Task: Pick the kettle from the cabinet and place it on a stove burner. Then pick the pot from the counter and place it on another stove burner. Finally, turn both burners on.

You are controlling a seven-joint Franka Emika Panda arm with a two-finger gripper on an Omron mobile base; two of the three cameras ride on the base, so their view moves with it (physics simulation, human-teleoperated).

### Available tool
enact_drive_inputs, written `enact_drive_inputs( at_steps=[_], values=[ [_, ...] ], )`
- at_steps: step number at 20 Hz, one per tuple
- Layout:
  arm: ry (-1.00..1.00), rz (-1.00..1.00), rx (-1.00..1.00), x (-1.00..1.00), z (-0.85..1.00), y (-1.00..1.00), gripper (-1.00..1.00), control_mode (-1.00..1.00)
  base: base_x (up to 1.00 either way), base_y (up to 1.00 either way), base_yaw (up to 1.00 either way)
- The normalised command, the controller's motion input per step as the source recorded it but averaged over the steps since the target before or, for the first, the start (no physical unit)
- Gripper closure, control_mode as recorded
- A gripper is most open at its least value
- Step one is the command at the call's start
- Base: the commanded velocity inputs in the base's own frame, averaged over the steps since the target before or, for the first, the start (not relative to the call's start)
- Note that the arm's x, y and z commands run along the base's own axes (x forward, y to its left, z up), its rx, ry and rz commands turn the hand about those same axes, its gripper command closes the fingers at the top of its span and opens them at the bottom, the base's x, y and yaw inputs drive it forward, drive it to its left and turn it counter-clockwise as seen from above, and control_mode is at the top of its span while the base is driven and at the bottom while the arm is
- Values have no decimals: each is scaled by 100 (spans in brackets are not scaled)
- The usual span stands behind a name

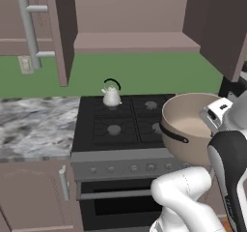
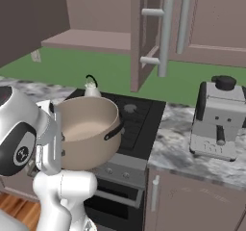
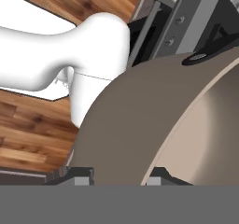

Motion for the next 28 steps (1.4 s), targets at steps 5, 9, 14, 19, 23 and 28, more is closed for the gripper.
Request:
enact_drive_inputs(
  at_steps=[5,9,14,19,23,28],
  values=[
    [0,0,0,0,0,0,100,100,31,-38,1],
    [0,0,0,0,0,0,100,100,21,-20,5],
    [0,0,0,0,0,0,100,100,13,-2,8],
    [0,0,0,0,0,0,100,100,21,-1,7],
    [0,0,0,0,0,0,100,100,30,-7,6],
    [0,0,0,0,0,0,100,100,34,-8,5]
  ],
)
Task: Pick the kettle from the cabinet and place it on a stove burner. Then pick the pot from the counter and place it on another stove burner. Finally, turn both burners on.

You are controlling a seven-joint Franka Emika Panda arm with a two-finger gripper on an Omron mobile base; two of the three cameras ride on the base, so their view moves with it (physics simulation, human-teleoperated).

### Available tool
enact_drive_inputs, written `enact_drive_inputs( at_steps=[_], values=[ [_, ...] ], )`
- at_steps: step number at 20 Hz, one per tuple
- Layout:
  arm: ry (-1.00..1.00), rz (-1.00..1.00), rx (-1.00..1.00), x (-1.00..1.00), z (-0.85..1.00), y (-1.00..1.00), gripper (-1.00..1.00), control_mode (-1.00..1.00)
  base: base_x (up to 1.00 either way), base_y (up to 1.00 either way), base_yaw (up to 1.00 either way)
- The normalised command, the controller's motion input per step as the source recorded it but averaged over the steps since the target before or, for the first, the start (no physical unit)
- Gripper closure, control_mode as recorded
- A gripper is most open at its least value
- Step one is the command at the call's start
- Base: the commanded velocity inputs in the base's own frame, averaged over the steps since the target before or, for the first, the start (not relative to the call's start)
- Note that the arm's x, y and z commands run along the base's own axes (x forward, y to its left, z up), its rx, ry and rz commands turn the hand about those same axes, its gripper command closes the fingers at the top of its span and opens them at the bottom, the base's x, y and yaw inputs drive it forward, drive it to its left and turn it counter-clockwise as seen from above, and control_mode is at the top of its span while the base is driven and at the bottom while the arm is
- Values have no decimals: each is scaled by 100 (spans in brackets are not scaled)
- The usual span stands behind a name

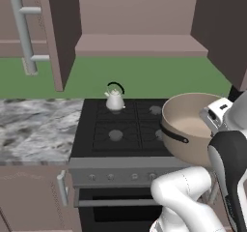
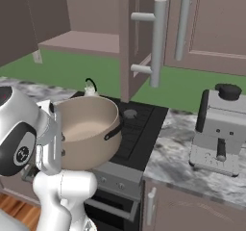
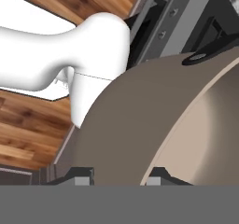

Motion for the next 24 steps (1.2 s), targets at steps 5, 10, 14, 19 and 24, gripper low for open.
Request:
enact_drive_inputs(
  at_steps=[5,10,14,19,24],
  values=[
    [0,0,0,0,0,0,100,100,32,-7,4],
    [0,0,0,0,0,0,100,100,25,-2,2],
    [0,0,0,0,0,0,100,100,29,0,0],
    [0,0,0,0,0,0,100,100,38,0,0],
    [0,0,0,0,0,0,100,100,43,0,0]
  ],
)
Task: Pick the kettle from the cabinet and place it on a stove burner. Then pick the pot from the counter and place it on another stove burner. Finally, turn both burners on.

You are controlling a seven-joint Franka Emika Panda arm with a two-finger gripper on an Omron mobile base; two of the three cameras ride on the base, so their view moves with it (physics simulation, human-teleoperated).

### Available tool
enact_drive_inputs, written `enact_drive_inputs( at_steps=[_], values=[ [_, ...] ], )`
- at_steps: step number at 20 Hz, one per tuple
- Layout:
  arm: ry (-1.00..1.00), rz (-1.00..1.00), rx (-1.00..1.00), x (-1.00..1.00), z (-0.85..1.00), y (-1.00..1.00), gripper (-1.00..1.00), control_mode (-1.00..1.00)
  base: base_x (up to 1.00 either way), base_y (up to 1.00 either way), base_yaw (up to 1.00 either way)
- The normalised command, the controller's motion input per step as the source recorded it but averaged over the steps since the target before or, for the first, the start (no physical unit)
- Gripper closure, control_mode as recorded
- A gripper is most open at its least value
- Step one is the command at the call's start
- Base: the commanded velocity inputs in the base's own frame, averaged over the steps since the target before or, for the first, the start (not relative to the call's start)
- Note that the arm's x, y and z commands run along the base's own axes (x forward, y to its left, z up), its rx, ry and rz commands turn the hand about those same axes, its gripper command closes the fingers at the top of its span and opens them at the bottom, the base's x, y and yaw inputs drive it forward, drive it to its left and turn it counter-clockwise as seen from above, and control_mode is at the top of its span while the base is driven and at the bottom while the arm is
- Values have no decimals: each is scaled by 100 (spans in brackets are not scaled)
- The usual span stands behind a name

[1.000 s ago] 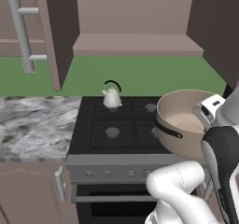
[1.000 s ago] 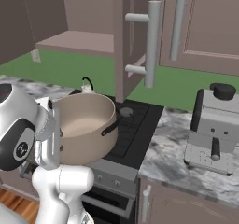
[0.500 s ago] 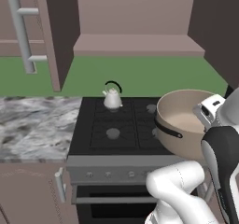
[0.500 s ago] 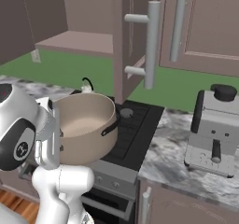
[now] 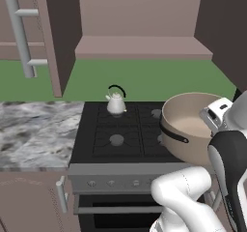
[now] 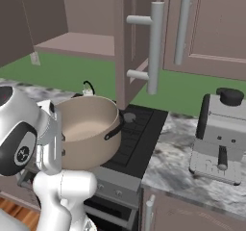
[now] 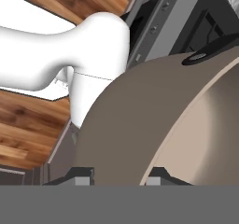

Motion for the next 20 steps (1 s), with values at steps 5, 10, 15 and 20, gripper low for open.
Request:
enact_drive_inputs(
  at_steps=[5,10,15,20],
  values=[
    [0,0,0,0,0,0,100,100,29,0,0],
    [0,0,0,0,0,0,100,100,5,0,0],
    [0,0,0,0,0,0,100,100,0,0,0],
    [0,0,0,0,0,0,100,100,0,0,0]
  ],
)
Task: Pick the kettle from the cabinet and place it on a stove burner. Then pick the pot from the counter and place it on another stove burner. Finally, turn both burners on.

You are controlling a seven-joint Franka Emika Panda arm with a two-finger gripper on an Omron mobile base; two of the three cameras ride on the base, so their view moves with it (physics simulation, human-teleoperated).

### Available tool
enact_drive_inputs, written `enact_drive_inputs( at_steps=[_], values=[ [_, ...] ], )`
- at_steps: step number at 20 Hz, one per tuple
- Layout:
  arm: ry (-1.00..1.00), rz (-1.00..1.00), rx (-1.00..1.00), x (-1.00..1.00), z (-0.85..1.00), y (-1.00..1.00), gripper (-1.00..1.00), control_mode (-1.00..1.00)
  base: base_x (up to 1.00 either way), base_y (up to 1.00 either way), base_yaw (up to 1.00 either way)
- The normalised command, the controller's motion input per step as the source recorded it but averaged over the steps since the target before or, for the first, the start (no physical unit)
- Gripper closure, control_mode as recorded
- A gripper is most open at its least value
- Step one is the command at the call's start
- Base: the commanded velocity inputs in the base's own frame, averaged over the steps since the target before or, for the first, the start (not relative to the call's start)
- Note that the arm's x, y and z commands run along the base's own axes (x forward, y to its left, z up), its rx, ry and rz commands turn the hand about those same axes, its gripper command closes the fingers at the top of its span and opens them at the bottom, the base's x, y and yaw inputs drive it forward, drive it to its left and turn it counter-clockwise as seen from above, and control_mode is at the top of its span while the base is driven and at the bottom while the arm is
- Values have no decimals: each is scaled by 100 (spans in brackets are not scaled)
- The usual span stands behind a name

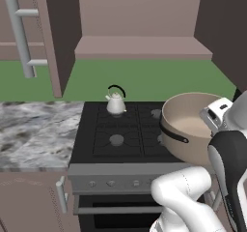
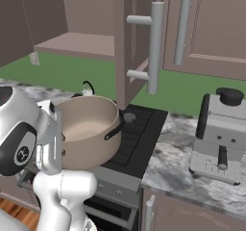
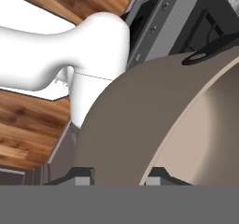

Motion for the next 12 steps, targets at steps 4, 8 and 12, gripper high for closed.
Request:
enact_drive_inputs(
  at_steps=[4,8,12],
  values=[
    [0,0,0,18,0,12,100,-100,0,0,0],
    [1,1,0,46,-5,34,100,-100,0,0,0],
    [1,4,0,51,-10,37,100,-100,0,0,0]
  ],
)
